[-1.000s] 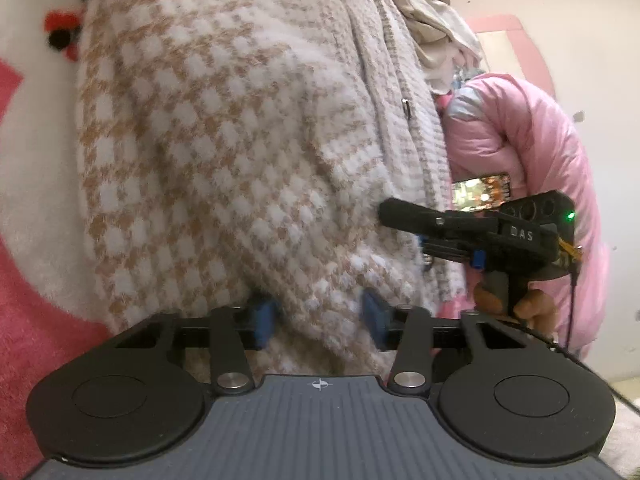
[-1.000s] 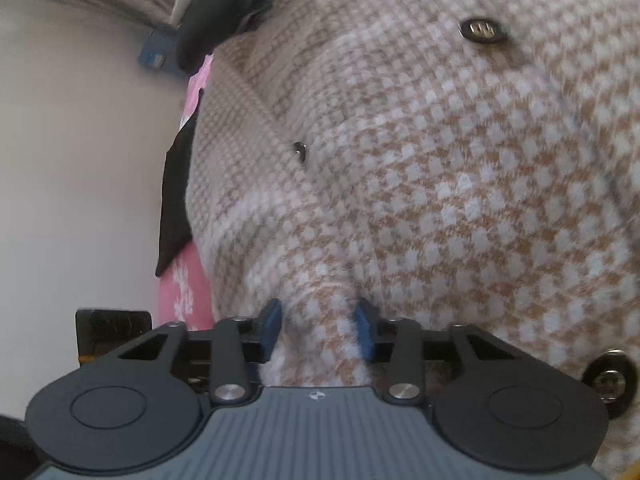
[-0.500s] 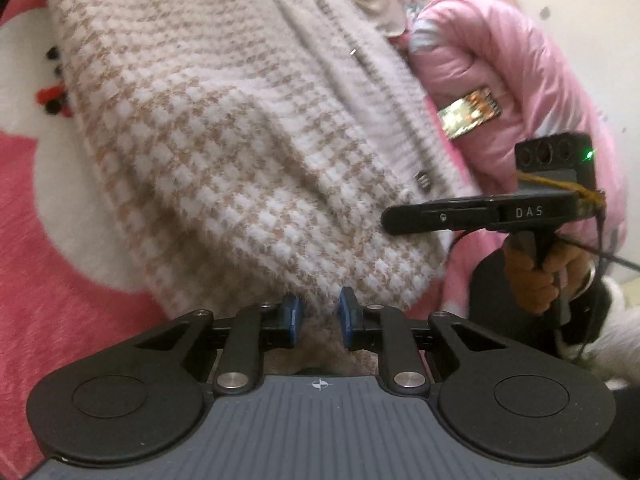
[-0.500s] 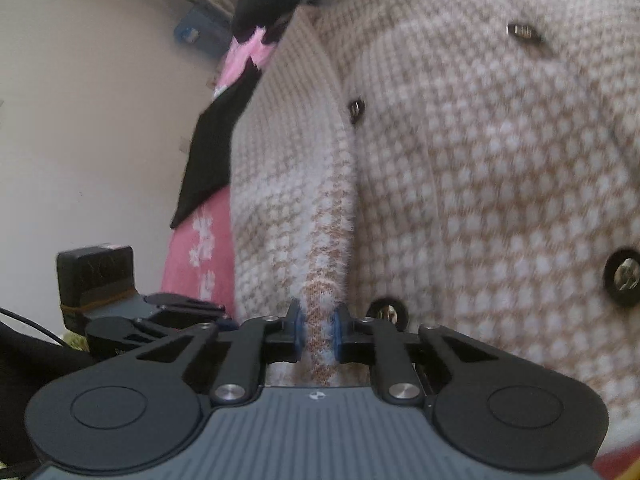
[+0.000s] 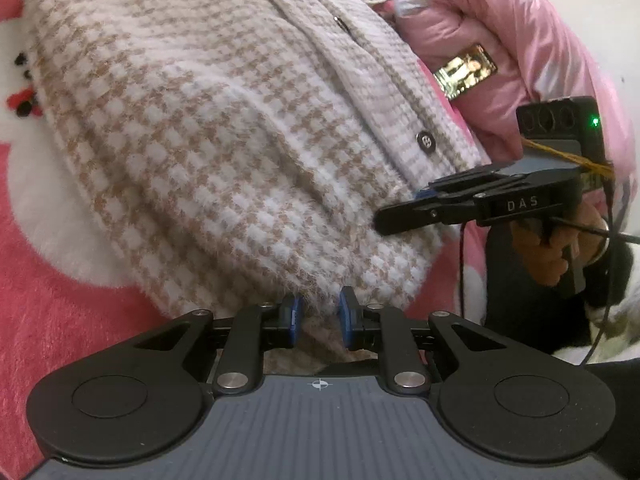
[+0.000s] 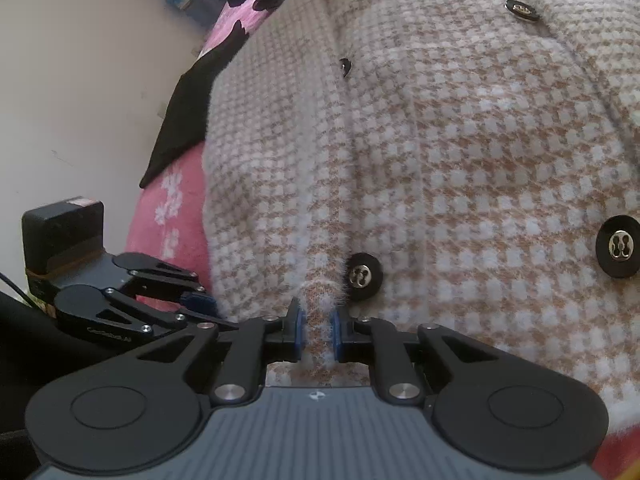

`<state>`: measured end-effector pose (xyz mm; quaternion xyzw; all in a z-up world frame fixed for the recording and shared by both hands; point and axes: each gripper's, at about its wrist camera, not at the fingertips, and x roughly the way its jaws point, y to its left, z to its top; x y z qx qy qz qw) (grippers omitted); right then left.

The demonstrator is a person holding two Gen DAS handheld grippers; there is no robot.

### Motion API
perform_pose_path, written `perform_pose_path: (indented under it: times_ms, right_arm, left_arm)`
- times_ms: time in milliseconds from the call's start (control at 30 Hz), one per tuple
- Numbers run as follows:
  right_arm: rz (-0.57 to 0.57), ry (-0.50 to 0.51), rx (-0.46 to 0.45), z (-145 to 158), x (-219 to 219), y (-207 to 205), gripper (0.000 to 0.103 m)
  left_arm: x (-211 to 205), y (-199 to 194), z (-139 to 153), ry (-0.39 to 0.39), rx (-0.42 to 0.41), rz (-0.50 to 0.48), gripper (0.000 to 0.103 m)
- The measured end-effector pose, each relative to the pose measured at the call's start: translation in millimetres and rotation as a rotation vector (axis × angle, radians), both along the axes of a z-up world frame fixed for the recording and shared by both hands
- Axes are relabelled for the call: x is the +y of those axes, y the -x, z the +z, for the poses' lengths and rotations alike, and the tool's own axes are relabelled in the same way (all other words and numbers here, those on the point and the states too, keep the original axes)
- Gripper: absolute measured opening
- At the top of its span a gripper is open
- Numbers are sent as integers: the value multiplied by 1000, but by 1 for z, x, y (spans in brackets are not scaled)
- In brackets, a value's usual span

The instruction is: Fold clothes

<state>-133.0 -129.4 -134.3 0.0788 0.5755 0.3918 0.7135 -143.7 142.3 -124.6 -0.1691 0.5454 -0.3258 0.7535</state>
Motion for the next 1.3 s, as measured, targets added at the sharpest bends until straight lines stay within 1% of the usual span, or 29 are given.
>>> perform_pose_path:
  times_ms: [167,267,333,367,467,500,533,600,700,733,833,867,967,1033,1100,1133,1167,1200,1233,1300]
  right_arm:
    - [11,44,-25,-3,0,5,15]
    - [18,70,-40,-4,0,7,16]
    - [21,78,-77,1,0,5,17]
    - [22,81,-100,5,0,2,18]
    - [27,89,-169,18,1,-4,26]
    - [28,91,-192,22,1,-6,31]
    - [30,94,-215,26,1,-8,33]
    - [32,99,-261,34,1,-13,34]
    - [37,107,-330,46,2,-19,35]
    - [38,109,-353,50,2,-21,34]
    - [42,117,-423,62,3,-28,30]
    - [57,124,-436,60,5,-29,28]
    - [146,160,-448,39,19,-32,27]
    - [206,184,-456,25,28,-33,27]
    - [265,207,-463,11,37,-35,25]
    - [295,219,-467,4,42,-35,25]
    - [324,231,-470,-4,46,-36,25]
    - [346,243,-458,-4,50,-40,24]
    - [348,248,-444,6,53,-47,24]
    - [314,208,-492,30,60,-63,25]
  left_arm:
    - [2,3,1,14,-7,-8,19]
    - [3,2,-5,21,19,-3,22]
    - [4,2,-7,25,28,6,23]
    - [6,3,-6,25,32,5,25]
    - [16,5,1,3,43,21,33]
    - [21,6,5,-6,39,34,34]
    - [28,7,11,-13,29,51,34]
    - [47,7,25,-28,-2,96,34]
    - [71,4,47,-32,-84,171,34]
    - [74,1,55,-33,-128,193,34]
    - [64,-16,63,-44,-226,217,34]
    - [57,-20,61,-48,-254,214,34]
    - [25,-27,36,-117,-276,171,34]
    - [11,-23,15,-201,-285,144,35]
    - [2,-13,11,-241,-354,114,38]
    - [-1,-11,14,-257,-366,98,38]
    - [-2,-11,17,-265,-367,90,38]
    - [0,-12,22,-252,-370,89,38]
    - [3,-12,27,-233,-375,91,38]
    - [9,-14,35,-194,-390,108,38]
